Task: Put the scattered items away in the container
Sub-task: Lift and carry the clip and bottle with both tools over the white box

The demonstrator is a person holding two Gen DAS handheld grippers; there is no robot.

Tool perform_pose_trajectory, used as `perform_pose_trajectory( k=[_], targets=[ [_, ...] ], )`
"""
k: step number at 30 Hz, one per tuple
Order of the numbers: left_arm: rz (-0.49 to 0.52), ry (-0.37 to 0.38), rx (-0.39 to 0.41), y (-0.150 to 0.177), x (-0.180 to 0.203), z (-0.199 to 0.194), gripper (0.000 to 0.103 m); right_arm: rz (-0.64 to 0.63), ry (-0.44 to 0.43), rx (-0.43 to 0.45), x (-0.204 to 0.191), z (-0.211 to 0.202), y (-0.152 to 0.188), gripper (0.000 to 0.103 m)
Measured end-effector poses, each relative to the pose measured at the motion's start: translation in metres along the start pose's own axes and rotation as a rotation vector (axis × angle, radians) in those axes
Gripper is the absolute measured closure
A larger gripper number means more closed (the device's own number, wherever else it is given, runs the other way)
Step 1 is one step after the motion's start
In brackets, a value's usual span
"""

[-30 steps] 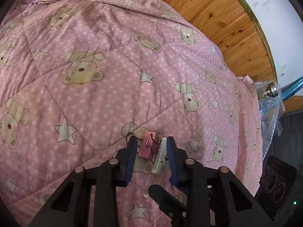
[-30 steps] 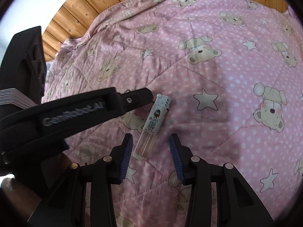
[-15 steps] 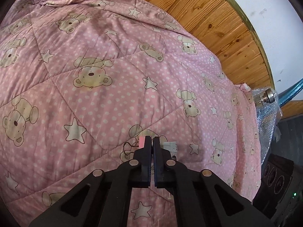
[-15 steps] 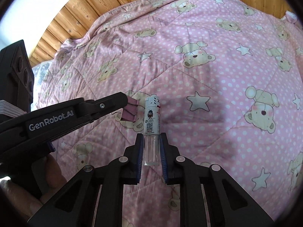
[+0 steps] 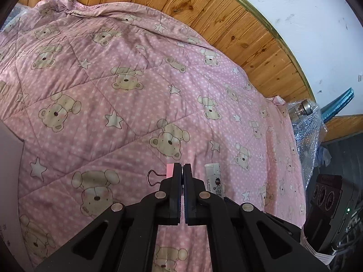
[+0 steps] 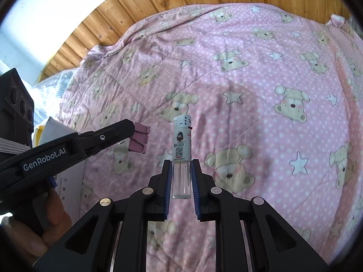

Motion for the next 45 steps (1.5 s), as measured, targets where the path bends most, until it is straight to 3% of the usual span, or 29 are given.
perform_pose_trajectory(
  k=[14, 45],
  targets=[
    [0.048, -0.038, 0.065, 0.049, -0.001, -0.077, 0.102, -0.052, -0.028, 0.001, -0.046, -0.039, 0.051, 0.085],
    [0.103, -0.048, 0.211, 0.131, -0.006, -0.193, 0.102, -0.171, -0.047, 0.053, -0.119, -0.102, 0.138, 0.085]
  ],
)
Point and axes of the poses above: each gripper's, at about its wrist camera, not at the fingertips, and z roughly the way its jaws point, x to its right, y to its underside, the point moved 9 cm from there along z, roughly the way its jaws point, and after that the axes turned 7 degrees about -y, right-handed, at the moved point
